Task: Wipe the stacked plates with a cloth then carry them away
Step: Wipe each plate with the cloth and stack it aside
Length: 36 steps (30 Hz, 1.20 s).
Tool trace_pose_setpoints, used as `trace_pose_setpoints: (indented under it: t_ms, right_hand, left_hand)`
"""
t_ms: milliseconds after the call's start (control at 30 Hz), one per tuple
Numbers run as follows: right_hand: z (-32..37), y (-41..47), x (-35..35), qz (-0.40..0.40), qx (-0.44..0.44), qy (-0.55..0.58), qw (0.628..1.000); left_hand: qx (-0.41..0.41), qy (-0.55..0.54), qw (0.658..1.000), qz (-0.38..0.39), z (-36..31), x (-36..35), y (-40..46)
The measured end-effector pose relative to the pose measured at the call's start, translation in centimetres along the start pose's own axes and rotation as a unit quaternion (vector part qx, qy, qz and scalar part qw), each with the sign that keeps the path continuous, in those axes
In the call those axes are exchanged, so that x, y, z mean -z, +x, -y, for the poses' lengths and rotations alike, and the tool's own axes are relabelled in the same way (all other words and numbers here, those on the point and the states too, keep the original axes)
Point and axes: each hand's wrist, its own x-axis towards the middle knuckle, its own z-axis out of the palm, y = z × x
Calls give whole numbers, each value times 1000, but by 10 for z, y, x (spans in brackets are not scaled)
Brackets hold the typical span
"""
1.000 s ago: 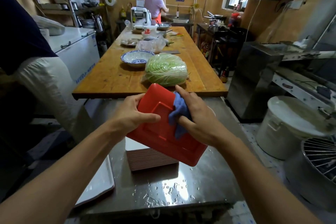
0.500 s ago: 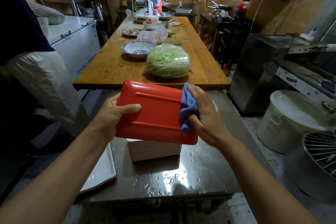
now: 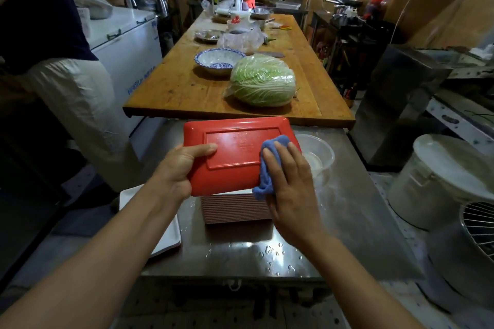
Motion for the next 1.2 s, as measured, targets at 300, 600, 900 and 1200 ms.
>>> trace_pose_setpoints:
  t_ms: [300,600,900,1200]
  right_hand:
    - [77,19,-36,58,27,42,997]
    - [60,70,-37,140,14,20,990]
    - [32,48,-55,71,-141,238,958]
    - [40,41,-74,88,-244,296,919]
  left_hand:
    - [-28,-99,994,-39,18,8,-3]
    - [-69,-104,990,-59,11,39,-11]
    - [-50,-112,986,-110,-1,81,-14]
    - [-61,-106,981,-150,0,121,-21]
